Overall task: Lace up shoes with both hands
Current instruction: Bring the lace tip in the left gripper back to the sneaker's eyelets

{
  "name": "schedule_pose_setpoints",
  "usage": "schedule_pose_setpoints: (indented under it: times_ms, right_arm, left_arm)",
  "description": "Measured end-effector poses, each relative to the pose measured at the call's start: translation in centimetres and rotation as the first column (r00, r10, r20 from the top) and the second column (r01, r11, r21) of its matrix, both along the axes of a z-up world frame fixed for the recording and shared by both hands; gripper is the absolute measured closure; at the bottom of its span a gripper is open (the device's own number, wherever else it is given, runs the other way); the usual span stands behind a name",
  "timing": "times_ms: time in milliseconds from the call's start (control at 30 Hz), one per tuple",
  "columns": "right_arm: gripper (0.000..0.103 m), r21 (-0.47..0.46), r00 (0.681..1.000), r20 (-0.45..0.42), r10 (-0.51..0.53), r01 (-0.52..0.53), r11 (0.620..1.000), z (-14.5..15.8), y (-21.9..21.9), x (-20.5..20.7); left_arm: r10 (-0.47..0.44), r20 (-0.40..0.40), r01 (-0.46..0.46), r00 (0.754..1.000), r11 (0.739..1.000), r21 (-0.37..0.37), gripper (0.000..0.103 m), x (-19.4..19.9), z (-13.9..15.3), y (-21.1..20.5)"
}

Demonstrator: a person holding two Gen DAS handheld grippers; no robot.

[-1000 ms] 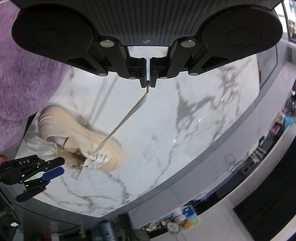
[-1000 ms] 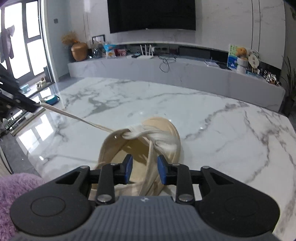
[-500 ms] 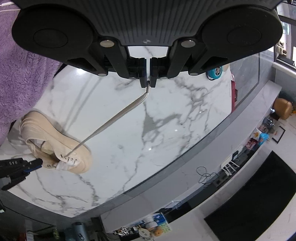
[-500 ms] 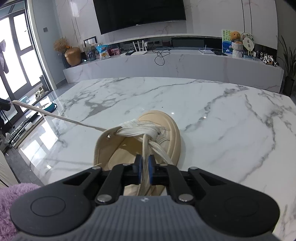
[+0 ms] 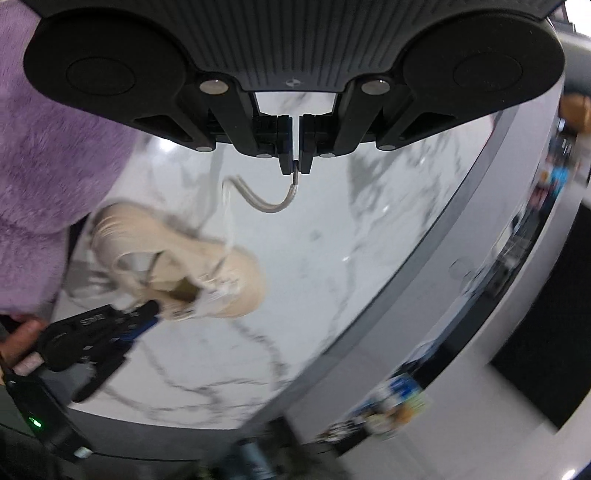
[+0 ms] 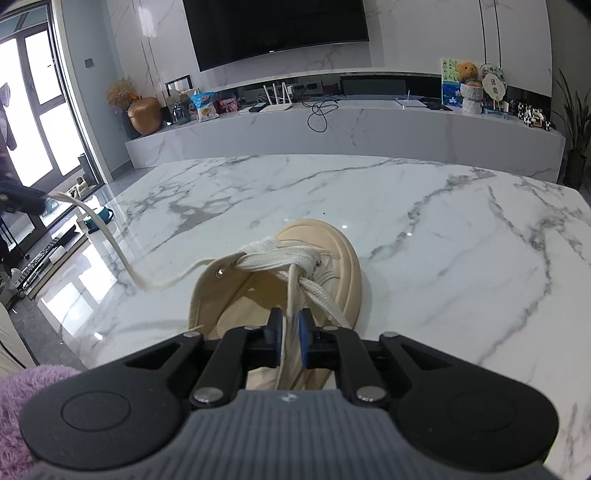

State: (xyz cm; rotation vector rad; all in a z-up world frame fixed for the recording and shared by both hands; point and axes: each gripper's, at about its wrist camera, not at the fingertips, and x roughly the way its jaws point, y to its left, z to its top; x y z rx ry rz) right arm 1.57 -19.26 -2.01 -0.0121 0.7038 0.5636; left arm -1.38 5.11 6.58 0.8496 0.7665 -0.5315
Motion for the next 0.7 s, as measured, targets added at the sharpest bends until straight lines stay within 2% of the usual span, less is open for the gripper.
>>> schedule_pose_setpoints:
  times_ms: [133,367,700]
  right_arm:
    - [0.092,0.008,1.000,0.009,0.004,-0.004,1.000,0.1,-0.1,-0.1]
    - [0.092,0.016,1.000,-0.002,0.006,-0.006,1.000,-0.1,-0.1,0.1]
    - [0.091,0.022,1.000,0.000,0.010,-0.010,1.000,-0.1,-0.3,-0.1]
  left_arm:
    - [-0.106,0.028,0.105,0.994,0.994,0.020,0.102,0.7,-1.7,-3.7]
    - [-0.266,0.040,0.265,0.963,0.964,0.035,0.102,1.9,-4.7,-9.4]
    - [-0.268,0.056,0.266,0.962,0.963,0.039,0.100,2.4,-6.6,-10.6]
